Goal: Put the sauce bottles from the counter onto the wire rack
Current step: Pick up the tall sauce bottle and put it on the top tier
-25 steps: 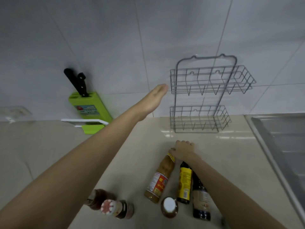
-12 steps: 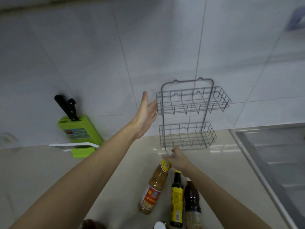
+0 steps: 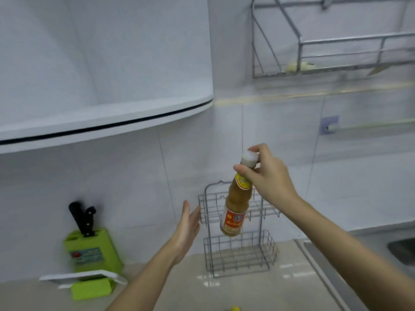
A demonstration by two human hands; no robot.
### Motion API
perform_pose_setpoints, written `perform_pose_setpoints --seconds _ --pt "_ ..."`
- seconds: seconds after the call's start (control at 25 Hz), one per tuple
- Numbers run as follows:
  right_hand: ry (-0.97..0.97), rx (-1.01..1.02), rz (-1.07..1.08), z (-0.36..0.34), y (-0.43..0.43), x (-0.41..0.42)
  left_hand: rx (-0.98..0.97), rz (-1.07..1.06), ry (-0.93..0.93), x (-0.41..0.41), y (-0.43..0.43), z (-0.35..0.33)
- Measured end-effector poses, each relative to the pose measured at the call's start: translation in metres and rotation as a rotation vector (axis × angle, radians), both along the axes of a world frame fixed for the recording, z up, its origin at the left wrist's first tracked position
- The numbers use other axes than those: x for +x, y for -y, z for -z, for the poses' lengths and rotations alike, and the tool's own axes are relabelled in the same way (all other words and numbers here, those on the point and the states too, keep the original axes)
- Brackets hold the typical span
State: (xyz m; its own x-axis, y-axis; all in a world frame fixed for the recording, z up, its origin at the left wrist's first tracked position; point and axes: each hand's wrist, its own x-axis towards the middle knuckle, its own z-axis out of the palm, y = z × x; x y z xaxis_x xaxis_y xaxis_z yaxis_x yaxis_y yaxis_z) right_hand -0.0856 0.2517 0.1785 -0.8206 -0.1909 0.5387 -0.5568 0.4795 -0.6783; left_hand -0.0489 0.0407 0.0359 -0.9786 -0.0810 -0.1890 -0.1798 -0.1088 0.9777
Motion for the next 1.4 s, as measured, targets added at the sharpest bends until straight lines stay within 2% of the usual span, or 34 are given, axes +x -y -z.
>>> perform_pose_setpoints --seconds 0.12,0.2,0.6,0.8,1.0,1.24,1.4 --pt "-0.032 -0.165 0.04 -0.014 0.013 -0.024 0.028 -0.019 -0.001 0.0 -0.001 0.003" --pt "-0.008 -0.182 0.017 -0.006 0.028 -0.034 0.05 -0.027 0.003 -0.001 -0.001 0.003" --pt "0.055 -0.096 -0.06 0.037 0.075 -0.054 0.111 -0.063 0.019 -0.006 -0.001 0.008" --pt "0.212 0.16 -0.256 0.049 0.082 -0.053 0.096 -0.064 0.02 -0.003 -0.005 0.004" --pt "0.088 0.234 -0.193 0.054 0.102 -0.051 0.037 -0.038 0.011 -0.001 -0.011 -0.002" --pt "0.047 0.229 -0.139 0.063 0.099 -0.055 -0.007 -0.042 0.01 -0.003 -0.011 0.001" --pt "0.134 0.23 -0.206 0.061 0.093 -0.052 0.035 -0.041 -0.005 -0.005 -0.01 -0.002"
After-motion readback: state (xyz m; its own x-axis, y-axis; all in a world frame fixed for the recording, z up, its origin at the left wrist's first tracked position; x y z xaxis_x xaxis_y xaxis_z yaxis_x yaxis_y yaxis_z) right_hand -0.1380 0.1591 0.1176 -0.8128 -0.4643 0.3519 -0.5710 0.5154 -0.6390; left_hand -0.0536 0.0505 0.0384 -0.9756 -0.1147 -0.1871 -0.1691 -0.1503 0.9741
